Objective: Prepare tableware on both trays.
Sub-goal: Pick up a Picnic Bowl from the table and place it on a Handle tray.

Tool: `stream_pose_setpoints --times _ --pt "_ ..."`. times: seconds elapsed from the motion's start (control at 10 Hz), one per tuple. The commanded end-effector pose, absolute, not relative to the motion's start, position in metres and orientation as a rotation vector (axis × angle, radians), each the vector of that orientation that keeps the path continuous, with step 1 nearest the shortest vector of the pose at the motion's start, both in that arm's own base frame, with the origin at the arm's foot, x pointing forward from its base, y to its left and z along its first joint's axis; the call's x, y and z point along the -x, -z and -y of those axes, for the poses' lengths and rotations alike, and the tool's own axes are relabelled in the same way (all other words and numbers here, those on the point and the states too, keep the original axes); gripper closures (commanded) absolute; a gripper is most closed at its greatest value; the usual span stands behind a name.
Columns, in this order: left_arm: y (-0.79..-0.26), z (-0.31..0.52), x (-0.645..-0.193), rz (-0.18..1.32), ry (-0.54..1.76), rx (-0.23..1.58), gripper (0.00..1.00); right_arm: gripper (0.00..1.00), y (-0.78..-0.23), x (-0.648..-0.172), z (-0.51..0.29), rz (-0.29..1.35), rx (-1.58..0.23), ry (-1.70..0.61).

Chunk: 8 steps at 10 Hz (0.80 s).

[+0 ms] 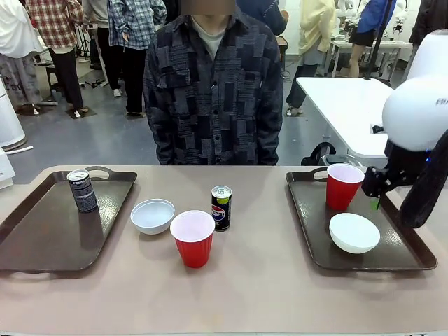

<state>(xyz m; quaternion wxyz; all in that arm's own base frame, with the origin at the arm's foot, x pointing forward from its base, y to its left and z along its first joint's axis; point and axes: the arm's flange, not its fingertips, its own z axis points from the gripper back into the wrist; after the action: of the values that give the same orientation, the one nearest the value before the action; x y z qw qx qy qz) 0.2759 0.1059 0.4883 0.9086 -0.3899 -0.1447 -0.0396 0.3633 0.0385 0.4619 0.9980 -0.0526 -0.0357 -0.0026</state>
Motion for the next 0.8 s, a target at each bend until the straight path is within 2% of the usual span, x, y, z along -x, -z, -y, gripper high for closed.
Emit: stream_pose_setpoints --times 0.0,0.2,0.3,0.7 --pt "-0.49 -0.106 -0.276 0.302 0.074 0.827 0.0 0.0 -0.483 -0.351 -0.038 0.041 -0.007 -0.019" --pt "-0.49 -0.106 -0.276 0.302 0.074 0.827 0.0 0.0 -0.495 -0.353 -0.036 0.082 -0.027 0.027" --pt "-0.49 -0.106 -0.276 0.302 0.074 0.827 0.0 0.0 -0.488 -0.35 -0.04 0.065 0.026 0.005" --pt "-0.49 -0.106 -0.276 0.302 0.074 0.827 0.0 0.0 -0.488 -0.35 -0.04 0.065 0.026 0.005"
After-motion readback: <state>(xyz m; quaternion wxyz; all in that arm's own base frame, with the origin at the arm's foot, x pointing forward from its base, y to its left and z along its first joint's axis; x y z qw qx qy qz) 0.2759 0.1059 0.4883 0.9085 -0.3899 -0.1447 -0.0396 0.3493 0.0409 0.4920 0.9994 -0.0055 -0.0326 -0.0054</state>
